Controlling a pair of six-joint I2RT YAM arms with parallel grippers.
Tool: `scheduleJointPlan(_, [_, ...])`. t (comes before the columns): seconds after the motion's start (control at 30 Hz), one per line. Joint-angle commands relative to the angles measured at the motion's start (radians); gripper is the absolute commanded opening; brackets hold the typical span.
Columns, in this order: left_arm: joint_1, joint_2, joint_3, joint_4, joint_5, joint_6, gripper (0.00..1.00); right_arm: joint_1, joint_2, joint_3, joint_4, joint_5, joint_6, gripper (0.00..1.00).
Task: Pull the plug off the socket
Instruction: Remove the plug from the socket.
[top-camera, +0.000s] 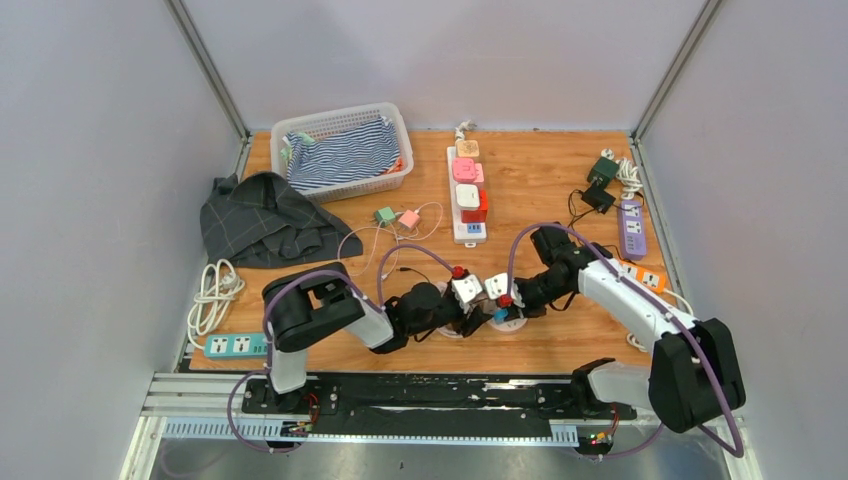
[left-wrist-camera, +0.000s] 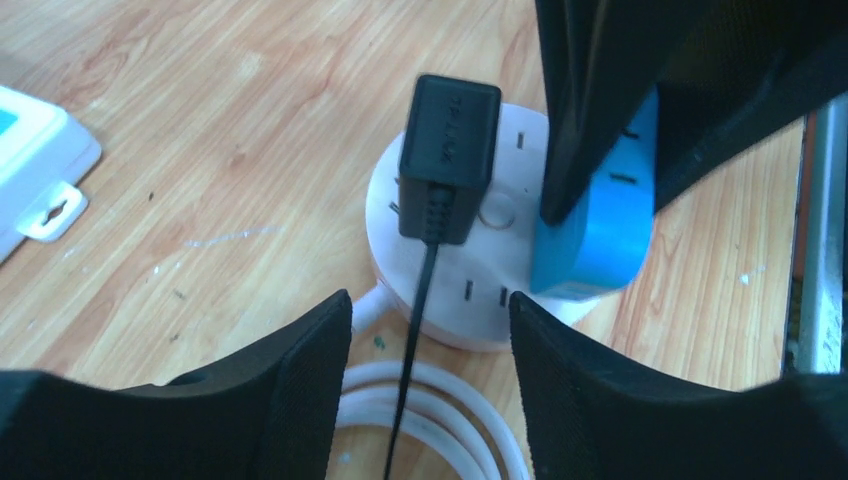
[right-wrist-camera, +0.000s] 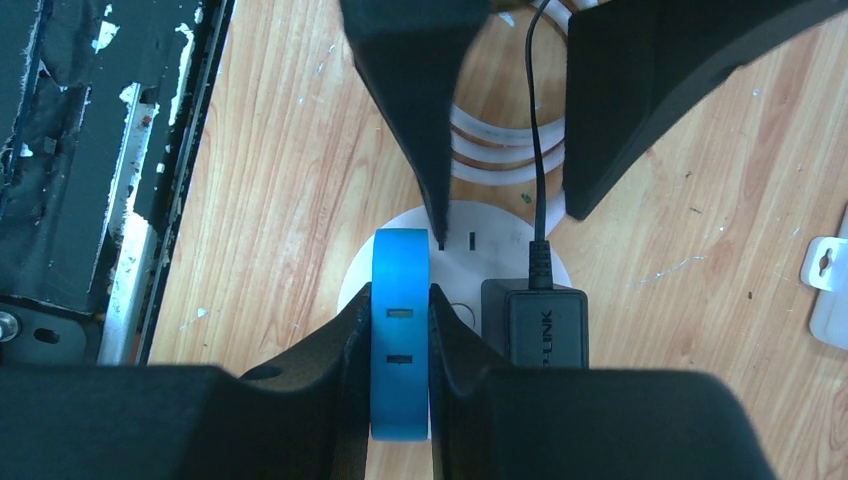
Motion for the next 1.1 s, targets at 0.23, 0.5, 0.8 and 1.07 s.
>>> scheduleJointPlan(0.23, [0.0, -0.215, -0.124, -0.129, -0.052, -0.037, 0.7, -0.001, 0.034, -0.018, 0.029, 0.013, 0.008, 0.0])
scheduleJointPlan(0.5, [-0.002, -0.455, -0.266, -0.108, 0.003, -0.048, 0.73, 0.001, 0.079, 0.026, -0.037, -0.044, 0.024, 0.0])
scheduleJointPlan(0.8, [-0.035, -0.341, -0.437, 0.407, 0.028, 0.091, 0.95, 0.012, 0.099, 0.056, -0.054, -0.056, 0.08, 0.0])
scheduleJointPlan(1.07, [-0.097, -0.11, -0.275, 0.415, 0.036, 0.295, 0.88, 0.018, 0.101, 0.052, -0.054, -0.057, 0.074, 0.0])
